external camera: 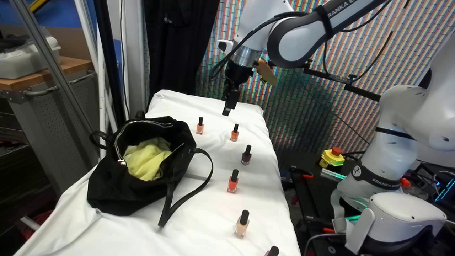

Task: Place the nail polish bottles inside the black bag from right to left

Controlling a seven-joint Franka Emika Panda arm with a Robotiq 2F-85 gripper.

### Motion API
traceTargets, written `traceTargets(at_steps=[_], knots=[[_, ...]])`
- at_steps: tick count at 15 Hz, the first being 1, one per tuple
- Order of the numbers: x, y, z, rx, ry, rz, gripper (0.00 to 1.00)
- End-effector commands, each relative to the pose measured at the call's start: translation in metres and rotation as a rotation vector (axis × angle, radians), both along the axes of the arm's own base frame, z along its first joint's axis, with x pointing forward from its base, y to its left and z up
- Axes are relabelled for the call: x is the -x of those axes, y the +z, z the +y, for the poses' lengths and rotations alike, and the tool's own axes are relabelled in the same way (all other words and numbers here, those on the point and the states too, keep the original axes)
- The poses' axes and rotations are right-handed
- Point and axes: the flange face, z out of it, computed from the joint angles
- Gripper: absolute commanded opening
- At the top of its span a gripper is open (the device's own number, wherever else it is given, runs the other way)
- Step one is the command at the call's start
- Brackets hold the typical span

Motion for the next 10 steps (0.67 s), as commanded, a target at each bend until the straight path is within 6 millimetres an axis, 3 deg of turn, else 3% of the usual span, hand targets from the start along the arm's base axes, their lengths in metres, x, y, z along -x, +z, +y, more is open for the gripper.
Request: traceTargets(at_steps=[1,10], knots=[[-0.036,-0.017,-0.027,0.056,0.03,0.007,1.0],[-0.079,-0.073,-0.082,0.051,-0.013,0.078,1.0]])
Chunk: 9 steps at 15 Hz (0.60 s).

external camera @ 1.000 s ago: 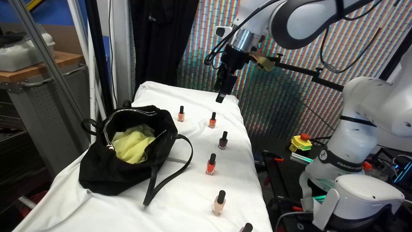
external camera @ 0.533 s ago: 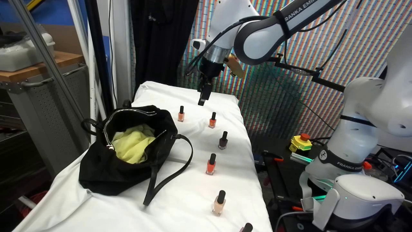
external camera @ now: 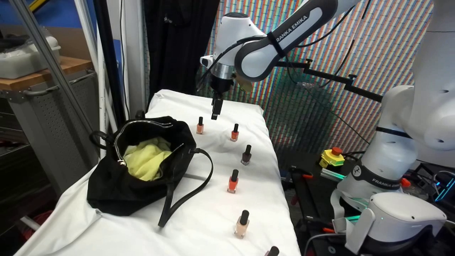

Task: Place the nail polish bottles inside the black bag from right to left

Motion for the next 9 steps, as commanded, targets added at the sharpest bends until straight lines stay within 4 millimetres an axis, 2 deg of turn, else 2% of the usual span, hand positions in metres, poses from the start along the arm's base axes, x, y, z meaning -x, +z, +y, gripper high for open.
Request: traceTargets(at_steps=[1,9], knots=[[-0.026,-0.016,-0.017,-0.019,-0.003,0.007,1.0],[-0.056,-0.052,-0.031,-0.129,-0.083,0.018,1.0]])
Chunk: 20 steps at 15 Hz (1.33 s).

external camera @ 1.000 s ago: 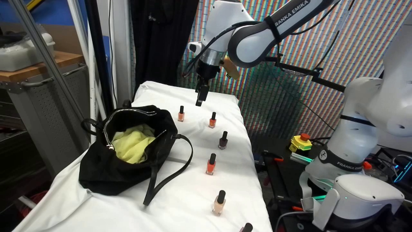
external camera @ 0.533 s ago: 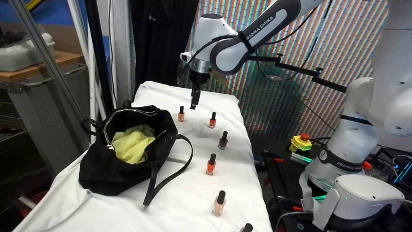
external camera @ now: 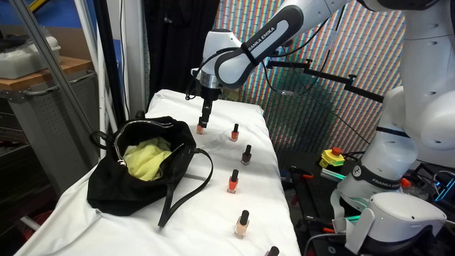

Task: Place the nail polish bottles inside the black bag from right to left

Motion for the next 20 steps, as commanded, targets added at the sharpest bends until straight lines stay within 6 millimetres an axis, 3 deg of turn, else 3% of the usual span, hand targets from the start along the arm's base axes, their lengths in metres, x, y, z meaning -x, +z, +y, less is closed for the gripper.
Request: traceTargets(at_steps=[1,20], knots=[[-0.019,-0.008,-0.013,-0.026,-0.023,-0.002,1.0],[-0.045,-0.061,-0.036,-0.036,-0.049,0.065,1.0]])
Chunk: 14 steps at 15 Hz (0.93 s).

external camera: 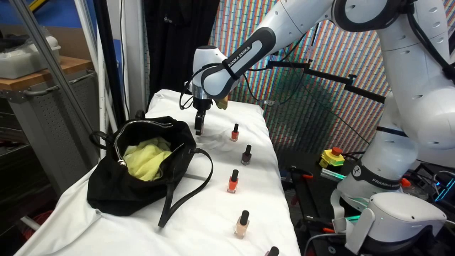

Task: Place the nail polish bottles inside the black bag from right to left

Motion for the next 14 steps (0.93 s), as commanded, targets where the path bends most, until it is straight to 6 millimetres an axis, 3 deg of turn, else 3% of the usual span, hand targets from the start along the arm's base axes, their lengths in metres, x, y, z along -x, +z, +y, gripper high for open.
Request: traceTargets(at_steps=[1,14], knots=[[-0.0113,-0.0019,-0.0053,-0.02,-0.006,0.011,1.0],[-0.0093,0.0013,-0.0007,-0.041,0.022,0.068,1.0]])
